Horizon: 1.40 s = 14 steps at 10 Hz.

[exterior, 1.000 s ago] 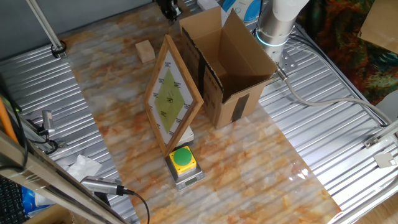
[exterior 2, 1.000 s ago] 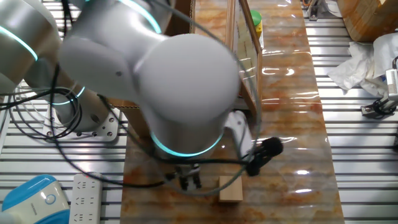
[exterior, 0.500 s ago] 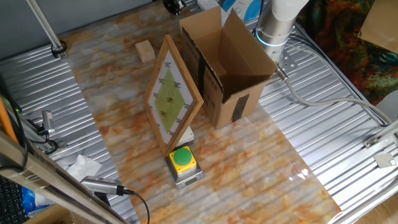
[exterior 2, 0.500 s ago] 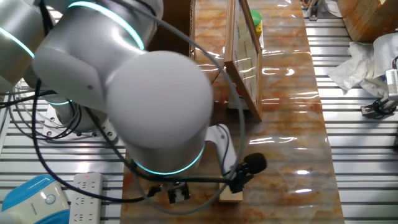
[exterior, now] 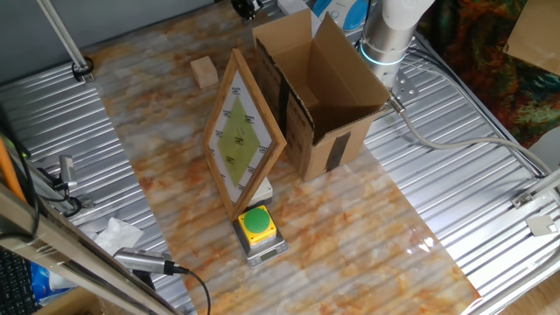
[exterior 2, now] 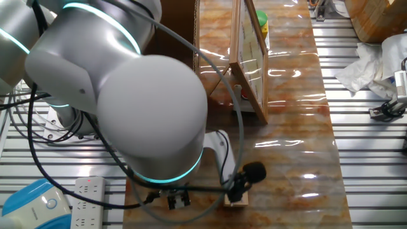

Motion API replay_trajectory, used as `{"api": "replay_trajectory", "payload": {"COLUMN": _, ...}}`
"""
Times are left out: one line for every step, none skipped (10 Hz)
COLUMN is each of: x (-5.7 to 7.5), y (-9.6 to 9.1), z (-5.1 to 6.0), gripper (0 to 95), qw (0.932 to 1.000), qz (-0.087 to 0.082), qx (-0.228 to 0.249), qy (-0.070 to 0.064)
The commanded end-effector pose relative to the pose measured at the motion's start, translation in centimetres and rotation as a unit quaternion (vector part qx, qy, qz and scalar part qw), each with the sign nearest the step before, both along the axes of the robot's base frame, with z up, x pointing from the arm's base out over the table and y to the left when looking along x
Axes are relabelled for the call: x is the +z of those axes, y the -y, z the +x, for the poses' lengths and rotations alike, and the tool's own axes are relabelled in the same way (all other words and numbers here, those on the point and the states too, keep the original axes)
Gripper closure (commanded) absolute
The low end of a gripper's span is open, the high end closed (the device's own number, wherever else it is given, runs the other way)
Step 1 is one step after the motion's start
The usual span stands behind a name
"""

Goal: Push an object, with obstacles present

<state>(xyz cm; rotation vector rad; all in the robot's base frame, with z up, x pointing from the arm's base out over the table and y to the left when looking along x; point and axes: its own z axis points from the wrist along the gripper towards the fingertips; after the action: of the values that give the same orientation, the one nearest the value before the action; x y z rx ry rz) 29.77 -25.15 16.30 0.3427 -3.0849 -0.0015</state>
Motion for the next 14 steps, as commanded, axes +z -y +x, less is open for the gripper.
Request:
{"api": "replay_trajectory", "payload": {"x": 0.06, "y": -0.11, "z": 0.06, "gripper": 95.0, "qw": 1.0, "qz": 0.004, "qx": -0.002, "qy": -0.003}}
{"api": "replay_trajectory", "payload": {"x": 0.06, "y": -0.11, "z": 0.06, "gripper": 95.0, "qw": 0.9999, "qz": 0.011, "qx": -0.005, "qy": -0.002}}
{"api": "replay_trajectory", "payload": {"x": 0.06, "y": -0.11, "z": 0.06, "gripper": 95.0, "qw": 0.9997, "qz": 0.021, "qx": -0.012, "qy": -0.009}}
{"api": "replay_trajectory", "payload": {"x": 0.06, "y": -0.11, "z": 0.06, "gripper": 95.0, "qw": 0.9993, "qz": 0.026, "qx": -0.02, "qy": -0.016}}
{"api": "replay_trajectory", "payload": {"x": 0.06, "y": -0.11, "z": 0.06, "gripper": 95.0, "qw": 0.9991, "qz": 0.029, "qx": -0.025, "qy": -0.02}}
{"api": "replay_trajectory", "payload": {"x": 0.06, "y": -0.11, "z": 0.06, "gripper": 95.0, "qw": 0.9987, "qz": 0.03, "qx": -0.031, "qy": -0.025}}
{"api": "replay_trajectory", "payload": {"x": 0.06, "y": -0.11, "z": 0.06, "gripper": 95.0, "qw": 0.9983, "qz": 0.03, "qx": -0.041, "qy": -0.03}}
{"api": "replay_trajectory", "payload": {"x": 0.06, "y": -0.11, "z": 0.06, "gripper": 95.0, "qw": 0.9975, "qz": 0.029, "qx": -0.056, "qy": -0.034}}
{"api": "replay_trajectory", "payload": {"x": 0.06, "y": -0.11, "z": 0.06, "gripper": 95.0, "qw": 0.9971, "qz": 0.028, "qx": -0.062, "qy": -0.034}}
{"api": "replay_trajectory", "payload": {"x": 0.06, "y": -0.11, "z": 0.06, "gripper": 95.0, "qw": 0.9969, "qz": 0.03, "qx": -0.065, "qy": -0.033}}
{"api": "replay_trajectory", "payload": {"x": 0.06, "y": -0.11, "z": 0.06, "gripper": 95.0, "qw": 0.9968, "qz": 0.031, "qx": -0.067, "qy": -0.031}}
{"api": "replay_trajectory", "payload": {"x": 0.06, "y": -0.11, "z": 0.06, "gripper": 95.0, "qw": 0.9968, "qz": 0.03, "qx": -0.068, "qy": -0.03}}
{"api": "replay_trajectory", "payload": {"x": 0.06, "y": -0.11, "z": 0.06, "gripper": 95.0, "qw": 0.9968, "qz": 0.029, "qx": -0.068, "qy": -0.03}}
{"api": "replay_trajectory", "payload": {"x": 0.06, "y": -0.11, "z": 0.06, "gripper": 95.0, "qw": 0.9968, "qz": 0.03, "qx": -0.067, "qy": -0.031}}
